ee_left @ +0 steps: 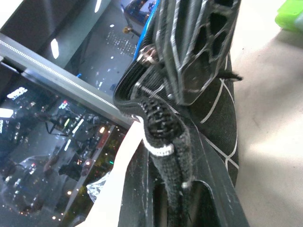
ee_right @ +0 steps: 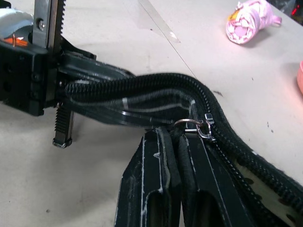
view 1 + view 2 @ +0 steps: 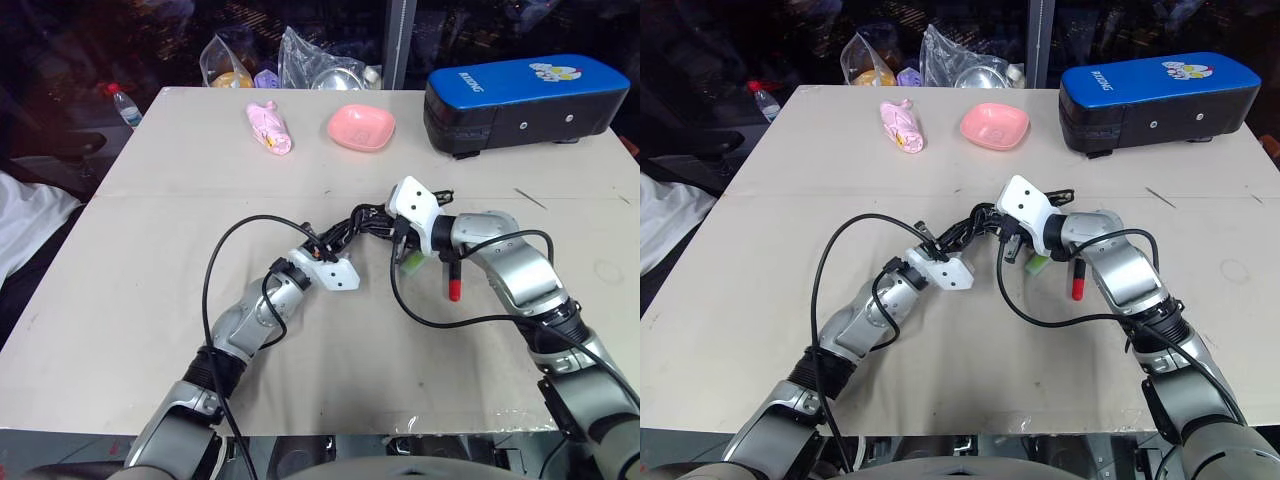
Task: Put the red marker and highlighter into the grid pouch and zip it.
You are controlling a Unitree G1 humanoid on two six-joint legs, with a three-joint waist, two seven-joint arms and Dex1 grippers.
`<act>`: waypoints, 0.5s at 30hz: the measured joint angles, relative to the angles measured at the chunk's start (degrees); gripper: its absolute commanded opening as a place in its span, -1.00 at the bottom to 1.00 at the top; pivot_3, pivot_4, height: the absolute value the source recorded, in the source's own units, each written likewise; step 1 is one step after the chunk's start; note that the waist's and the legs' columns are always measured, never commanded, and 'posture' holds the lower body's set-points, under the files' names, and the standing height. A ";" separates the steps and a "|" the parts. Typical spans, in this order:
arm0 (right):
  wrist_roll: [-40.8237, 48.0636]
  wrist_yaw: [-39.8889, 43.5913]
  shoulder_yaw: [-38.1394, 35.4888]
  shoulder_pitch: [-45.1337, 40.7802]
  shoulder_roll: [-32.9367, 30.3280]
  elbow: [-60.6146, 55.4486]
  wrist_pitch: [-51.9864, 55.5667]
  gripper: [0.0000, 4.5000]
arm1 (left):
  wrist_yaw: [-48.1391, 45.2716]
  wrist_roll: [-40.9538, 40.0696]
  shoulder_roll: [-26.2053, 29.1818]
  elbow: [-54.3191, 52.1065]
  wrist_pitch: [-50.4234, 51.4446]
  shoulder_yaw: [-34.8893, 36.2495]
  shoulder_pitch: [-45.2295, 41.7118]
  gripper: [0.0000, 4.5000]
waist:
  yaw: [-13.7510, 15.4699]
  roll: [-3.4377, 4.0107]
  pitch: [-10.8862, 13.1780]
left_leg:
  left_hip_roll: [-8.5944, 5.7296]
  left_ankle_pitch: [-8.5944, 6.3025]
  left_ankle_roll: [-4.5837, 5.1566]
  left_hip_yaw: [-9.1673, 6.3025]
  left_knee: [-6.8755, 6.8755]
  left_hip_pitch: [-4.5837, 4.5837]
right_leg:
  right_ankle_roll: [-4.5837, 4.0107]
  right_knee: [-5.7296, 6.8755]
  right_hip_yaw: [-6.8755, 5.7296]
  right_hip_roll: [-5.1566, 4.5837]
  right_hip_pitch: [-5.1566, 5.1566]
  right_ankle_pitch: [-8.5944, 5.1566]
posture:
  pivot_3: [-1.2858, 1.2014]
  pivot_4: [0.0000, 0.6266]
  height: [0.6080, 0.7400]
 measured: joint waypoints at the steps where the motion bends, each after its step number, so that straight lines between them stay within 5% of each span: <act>1: -0.77 0.73 0.63 -0.19 -0.30 0.27 -1.15 -0.99 | -0.04 0.08 0.12 0.00 -0.33 -0.29 0.05 -1.00 | 0.02 0.00 0.00 | 0.00 0.00 0.00 0.00 0.00 0.00 | 0.00 0.00 0.00 0.00 0.00 0.00 | 0.03 -0.52 1.00; 15: -4.24 7.21 2.75 -0.35 -4.74 0.18 -8.84 -0.99 | -0.06 0.72 2.29 0.12 -3.43 -1.61 -0.05 -1.00 | 0.00 0.01 0.00 | 0.00 0.00 0.01 0.00 0.00 0.00 | 0.00 0.00 -0.02 -0.01 0.00 0.00 | 0.03 -0.52 1.00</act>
